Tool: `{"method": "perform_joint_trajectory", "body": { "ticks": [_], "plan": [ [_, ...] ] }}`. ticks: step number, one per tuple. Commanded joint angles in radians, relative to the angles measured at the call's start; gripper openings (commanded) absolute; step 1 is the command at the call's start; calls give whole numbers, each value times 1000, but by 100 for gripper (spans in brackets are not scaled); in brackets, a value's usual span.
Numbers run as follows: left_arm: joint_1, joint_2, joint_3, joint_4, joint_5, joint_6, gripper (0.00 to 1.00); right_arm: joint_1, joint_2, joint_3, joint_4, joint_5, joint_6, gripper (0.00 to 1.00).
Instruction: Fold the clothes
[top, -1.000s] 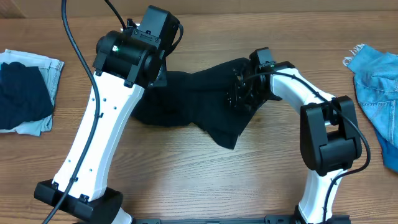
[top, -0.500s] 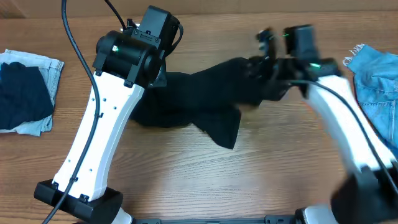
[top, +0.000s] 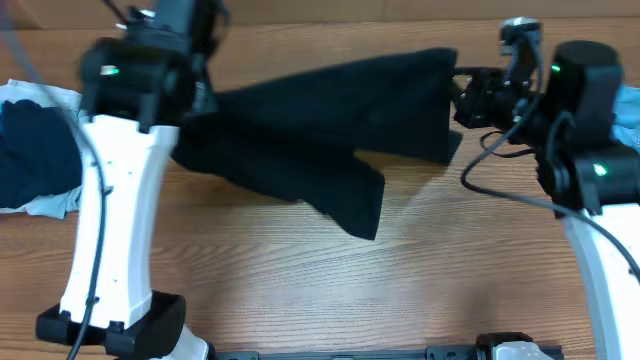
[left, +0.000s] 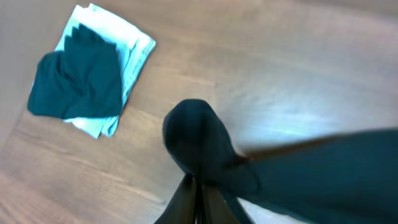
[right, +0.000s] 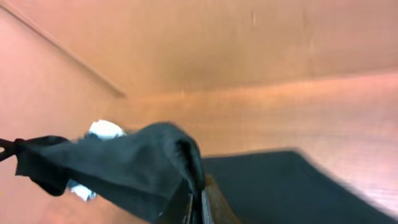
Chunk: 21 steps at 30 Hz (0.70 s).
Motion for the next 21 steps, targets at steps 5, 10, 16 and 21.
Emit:
{"method": "perform_joint_trajectory", "body": {
  "ticks": [5,10,16,21],
  "plan": [
    [55,-15,328,-57,64,79,5,-14,-165,51,48,86,45,4],
    [55,-56,550,-84,90,84,6,-13,-246,101,48,100,49,4],
    [55,-111,606,-61,95,83,5,-13,-259,113,56,170,79,4],
    [55,-30,580,-14,89,117,5,-14,-136,113,61,213,78,4]
  ]
}}
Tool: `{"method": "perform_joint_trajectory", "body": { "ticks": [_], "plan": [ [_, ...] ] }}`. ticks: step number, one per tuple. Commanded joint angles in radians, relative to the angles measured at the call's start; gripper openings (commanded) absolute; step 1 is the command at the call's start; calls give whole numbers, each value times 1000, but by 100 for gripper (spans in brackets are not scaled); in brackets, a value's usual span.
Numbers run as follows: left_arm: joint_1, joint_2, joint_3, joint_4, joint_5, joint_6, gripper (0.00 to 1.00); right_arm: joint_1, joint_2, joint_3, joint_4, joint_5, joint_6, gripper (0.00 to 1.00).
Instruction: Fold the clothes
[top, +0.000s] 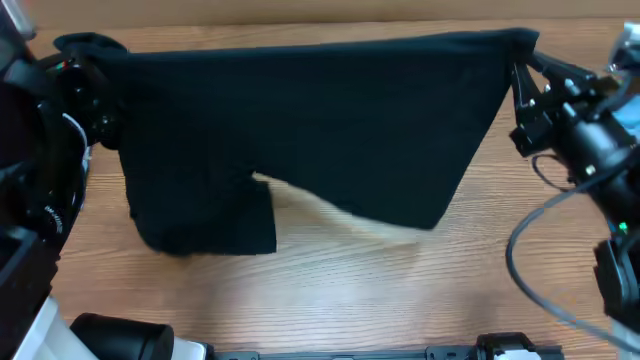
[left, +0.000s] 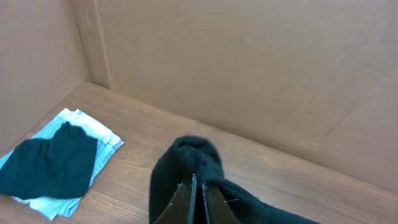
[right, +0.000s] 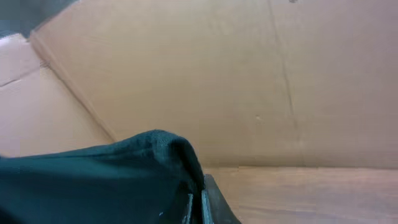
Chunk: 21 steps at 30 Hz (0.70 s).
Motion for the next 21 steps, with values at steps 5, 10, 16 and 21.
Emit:
{"method": "perform_joint_trajectory", "body": {
  "ticks": [5,10,16,21],
  "plan": [
    [7,293,-24,258,-5,157,4,-6,308,18,149,115,-42,4],
    [7,414,-23,629,97,291,4,-59,418,21,436,104,-9,4],
    [7,364,-4,828,103,379,12,-201,417,138,471,-69,0,4],
    [7,312,-5,810,104,426,11,-288,417,151,403,-236,1,4]
  ]
}}
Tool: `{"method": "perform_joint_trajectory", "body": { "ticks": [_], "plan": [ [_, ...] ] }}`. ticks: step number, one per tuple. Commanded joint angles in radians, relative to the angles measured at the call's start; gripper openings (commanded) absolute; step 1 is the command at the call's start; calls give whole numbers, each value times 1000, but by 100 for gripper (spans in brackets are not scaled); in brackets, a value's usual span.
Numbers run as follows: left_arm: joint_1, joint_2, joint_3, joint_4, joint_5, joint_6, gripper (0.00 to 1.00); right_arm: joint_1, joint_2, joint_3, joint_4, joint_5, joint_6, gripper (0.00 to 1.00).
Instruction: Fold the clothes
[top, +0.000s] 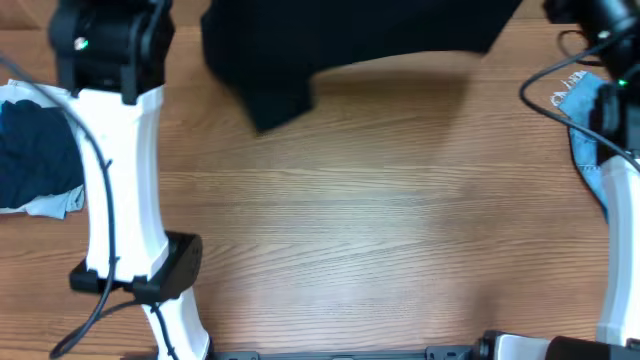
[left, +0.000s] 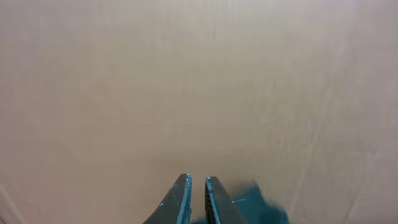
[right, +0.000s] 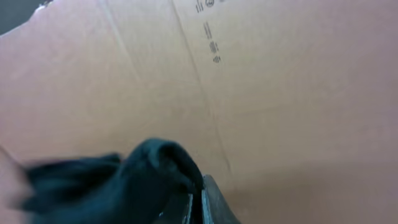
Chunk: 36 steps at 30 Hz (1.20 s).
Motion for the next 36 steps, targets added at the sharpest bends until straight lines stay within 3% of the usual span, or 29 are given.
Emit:
{"method": "perform_joint_trajectory", "body": {
  "ticks": [1,8,16,18,20,22,23,26,30,36],
  "plan": [
    [6,-72,27,-95,0,67,11,-43,-21,26,-100,-138,4,4],
    [4,-69,25,-515,6,-41,11,-46,-21,26,-516,-147,-117,4],
    [-6,17,0,-871,300,-91,25,-45,-22,26,-757,-133,-144,4],
    [-26,67,-30,-878,338,-87,27,-45,-22,26,-800,-108,-143,7],
    [-56,127,-64,-858,359,-87,27,-45,-22,26,-851,-58,-143,27],
    [-83,187,-76,-836,359,-87,25,-45,-22,26,-900,-4,-143,33],
    [-98,219,-76,-818,359,-87,25,-45,-22,26,-933,31,-143,42],
    [-150,324,-76,-740,359,-87,27,-45,-22,26,-1028,117,-143,43],
    [-187,433,-76,-658,360,-88,31,-45,-22,26,-1068,127,-143,56],
    [-216,592,-76,-464,519,-88,36,-45,-16,22,-1065,127,-140,63]
  ]
}}
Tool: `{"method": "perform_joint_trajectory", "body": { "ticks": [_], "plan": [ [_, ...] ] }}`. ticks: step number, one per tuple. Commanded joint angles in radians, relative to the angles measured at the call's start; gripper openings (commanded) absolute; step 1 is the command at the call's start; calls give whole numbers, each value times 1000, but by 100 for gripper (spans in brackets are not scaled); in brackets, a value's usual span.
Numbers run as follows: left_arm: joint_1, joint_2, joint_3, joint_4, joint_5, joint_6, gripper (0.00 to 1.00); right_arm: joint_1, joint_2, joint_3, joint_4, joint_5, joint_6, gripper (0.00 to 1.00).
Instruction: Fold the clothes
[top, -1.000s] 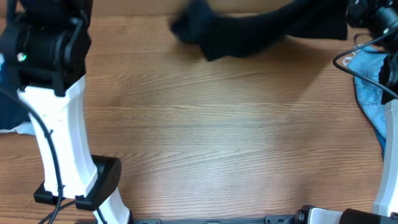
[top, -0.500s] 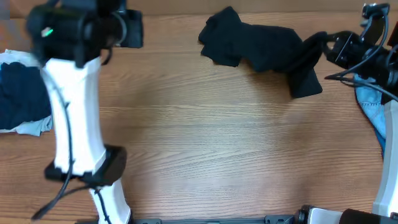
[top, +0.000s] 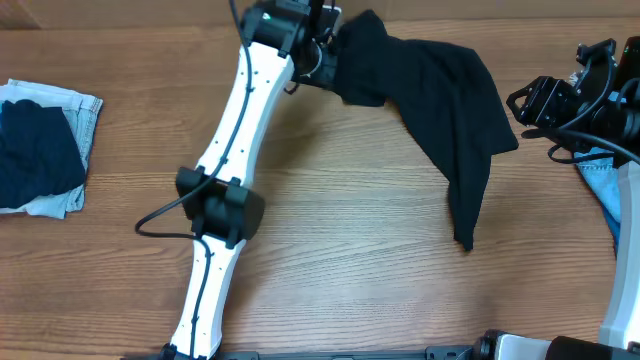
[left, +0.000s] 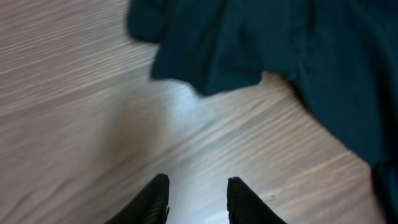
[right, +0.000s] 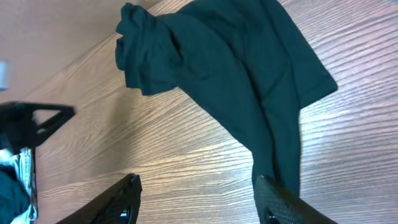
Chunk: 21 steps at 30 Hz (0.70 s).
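A black garment (top: 440, 90) lies crumpled on the wooden table at the back middle, and one end trails toward the front right. In the left wrist view the black garment (left: 249, 43) is just ahead of my left gripper (left: 198, 199), which is open over bare wood. From overhead, my left gripper (top: 328, 55) is at the garment's left edge. My right gripper (right: 196, 199) is open too, with the black garment (right: 236, 81) ahead of it and partly by the right finger. Overhead, my right gripper (top: 516, 103) stands just right of the cloth.
A folded pile (top: 40, 145), dark cloth on pale blue, sits at the left edge. A blue cloth (top: 600, 180) lies at the right edge under the right arm. My white left arm (top: 225, 200) stretches diagonally across the table's middle.
Both grippers were shut on the black garment, held high at the back. Now both are open and the garment lies crumpled on the table between them.
At first both grippers held the garment bunched low over the table. Then it was stretched wide between them, raised. Then it was held up at the far back. Now it is let go and rests on the table.
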Motion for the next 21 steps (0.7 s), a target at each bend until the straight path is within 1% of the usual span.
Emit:
{"method": "perform_joint_trajectory", "body": {
  "ticks": [1,2,5,7,10,13,21],
  "plan": [
    [-14,108,9,102,108,-14,36,0,-6,13,4,15,0,63],
    [-16,134,9,145,110,-23,38,0,-2,13,5,15,0,63],
    [-16,187,9,253,133,-33,37,0,8,12,6,15,0,63],
    [-16,215,9,314,139,-57,40,0,11,11,7,16,0,63],
    [-16,253,9,388,165,-74,55,0,12,11,8,16,-1,63],
    [-16,275,8,435,166,-101,62,0,12,11,8,16,-1,63],
    [-23,336,3,441,158,-106,61,0,12,11,5,15,0,61]
  ]
}}
